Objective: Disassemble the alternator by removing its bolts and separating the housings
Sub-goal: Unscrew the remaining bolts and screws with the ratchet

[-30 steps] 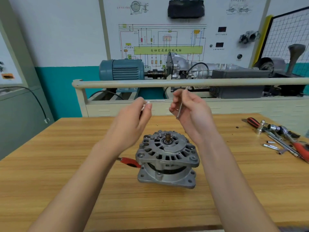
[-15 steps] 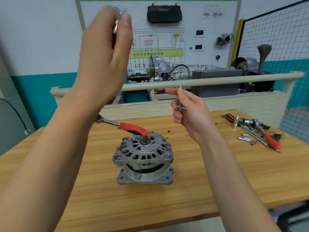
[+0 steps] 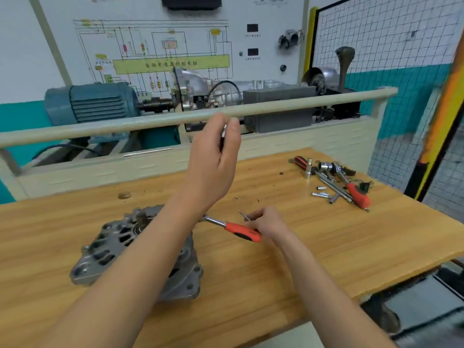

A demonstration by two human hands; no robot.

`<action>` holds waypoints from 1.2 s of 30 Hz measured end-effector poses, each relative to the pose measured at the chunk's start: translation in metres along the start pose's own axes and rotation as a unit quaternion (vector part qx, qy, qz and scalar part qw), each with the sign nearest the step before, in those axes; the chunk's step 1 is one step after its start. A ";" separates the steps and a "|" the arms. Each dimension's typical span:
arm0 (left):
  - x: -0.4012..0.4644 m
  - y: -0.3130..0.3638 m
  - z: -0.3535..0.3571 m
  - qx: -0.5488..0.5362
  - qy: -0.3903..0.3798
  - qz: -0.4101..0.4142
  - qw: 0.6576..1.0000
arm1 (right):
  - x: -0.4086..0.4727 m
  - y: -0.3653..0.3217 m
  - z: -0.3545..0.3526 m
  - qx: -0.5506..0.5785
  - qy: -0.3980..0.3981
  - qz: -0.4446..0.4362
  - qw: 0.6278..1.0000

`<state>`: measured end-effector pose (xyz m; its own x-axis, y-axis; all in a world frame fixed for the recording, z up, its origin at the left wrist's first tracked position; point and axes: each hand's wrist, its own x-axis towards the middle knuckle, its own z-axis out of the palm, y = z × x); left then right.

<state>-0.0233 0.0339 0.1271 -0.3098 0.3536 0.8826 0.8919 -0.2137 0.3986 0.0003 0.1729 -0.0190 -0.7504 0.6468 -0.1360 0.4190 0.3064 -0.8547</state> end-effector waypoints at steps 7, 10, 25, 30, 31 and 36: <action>-0.010 -0.030 0.001 -0.027 -0.095 -0.104 0.990 | 0.023 0.018 0.030 -0.106 0.091 0.004 0.990; -0.010 -0.029 -0.001 -0.043 -0.115 -0.146 0.982 | 0.025 0.018 0.032 -0.106 0.077 -0.016 0.991; -0.011 -0.002 -0.031 -0.224 -0.118 -0.353 0.901 | -0.104 -0.118 -0.032 0.297 0.058 -0.442 0.845; -0.010 0.008 -0.035 -0.257 -0.088 -0.363 0.891 | -0.117 -0.132 -0.030 0.229 0.099 -0.435 0.865; -0.008 0.011 -0.036 -0.258 -0.086 -0.362 0.892 | -0.118 -0.134 -0.031 0.226 0.106 -0.432 0.867; 0.008 0.024 -0.037 -0.275 -0.069 -0.328 0.901 | -0.126 -0.150 -0.042 0.187 0.181 -0.427 0.866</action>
<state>-0.0165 -0.0027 0.1528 -0.6331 0.6705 0.3868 0.2216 -0.3218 0.9205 0.0538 0.0749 0.1477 -0.4665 0.4935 0.7340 -0.4552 0.5776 -0.6776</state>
